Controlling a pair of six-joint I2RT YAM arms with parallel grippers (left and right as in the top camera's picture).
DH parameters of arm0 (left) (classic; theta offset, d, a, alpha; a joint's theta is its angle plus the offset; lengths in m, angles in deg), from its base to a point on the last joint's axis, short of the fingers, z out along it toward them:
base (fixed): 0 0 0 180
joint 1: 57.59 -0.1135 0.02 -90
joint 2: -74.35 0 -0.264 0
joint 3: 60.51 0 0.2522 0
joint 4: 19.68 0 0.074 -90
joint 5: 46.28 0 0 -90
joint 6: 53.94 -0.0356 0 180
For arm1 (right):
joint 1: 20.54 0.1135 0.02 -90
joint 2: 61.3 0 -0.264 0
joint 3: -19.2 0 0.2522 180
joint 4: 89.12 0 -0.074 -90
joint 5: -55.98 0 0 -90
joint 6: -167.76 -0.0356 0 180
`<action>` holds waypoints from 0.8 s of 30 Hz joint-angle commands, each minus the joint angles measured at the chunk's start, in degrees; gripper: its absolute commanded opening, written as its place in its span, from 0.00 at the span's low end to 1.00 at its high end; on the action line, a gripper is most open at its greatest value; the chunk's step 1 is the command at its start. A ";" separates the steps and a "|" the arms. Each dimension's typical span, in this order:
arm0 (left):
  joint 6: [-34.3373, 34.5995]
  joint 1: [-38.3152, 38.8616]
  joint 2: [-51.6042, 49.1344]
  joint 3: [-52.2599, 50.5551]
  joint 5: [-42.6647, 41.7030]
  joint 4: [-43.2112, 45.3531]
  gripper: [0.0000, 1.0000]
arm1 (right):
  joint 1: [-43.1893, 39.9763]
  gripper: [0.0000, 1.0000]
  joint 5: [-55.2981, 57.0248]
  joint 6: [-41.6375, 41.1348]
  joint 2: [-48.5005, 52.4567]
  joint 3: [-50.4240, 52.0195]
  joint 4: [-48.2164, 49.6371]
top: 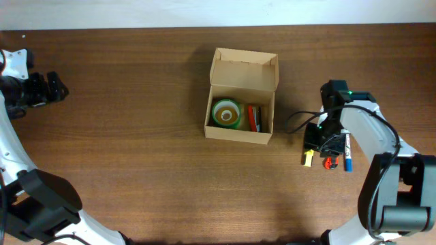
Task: Pack container
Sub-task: 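Move the right gripper to the yellow highlighter and grasp it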
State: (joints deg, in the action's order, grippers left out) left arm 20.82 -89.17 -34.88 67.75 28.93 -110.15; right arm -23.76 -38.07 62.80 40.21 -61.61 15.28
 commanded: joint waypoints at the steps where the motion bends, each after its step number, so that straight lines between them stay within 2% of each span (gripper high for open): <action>1: -0.72 0.02 0.15 -0.26 -0.66 0.00 1.00 | -2.01 0.48 -0.70 2.73 0.28 0.39 1.42; 9: -0.72 0.00 0.15 -0.26 -0.66 0.00 1.00 | -2.73 0.47 -0.72 2.71 0.31 0.39 4.57; 15: -0.72 0.00 0.15 -0.26 -0.66 0.02 1.00 | -2.75 0.53 -0.68 2.75 0.98 0.39 6.64; 24: -0.72 0.00 0.15 -0.26 -0.66 0.00 1.00 | -2.73 0.52 -0.98 2.75 4.83 0.39 7.26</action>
State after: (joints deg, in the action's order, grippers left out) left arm 20.82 -89.17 -34.88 67.75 28.91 -110.15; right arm -26.34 -38.25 65.16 43.60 -61.61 22.34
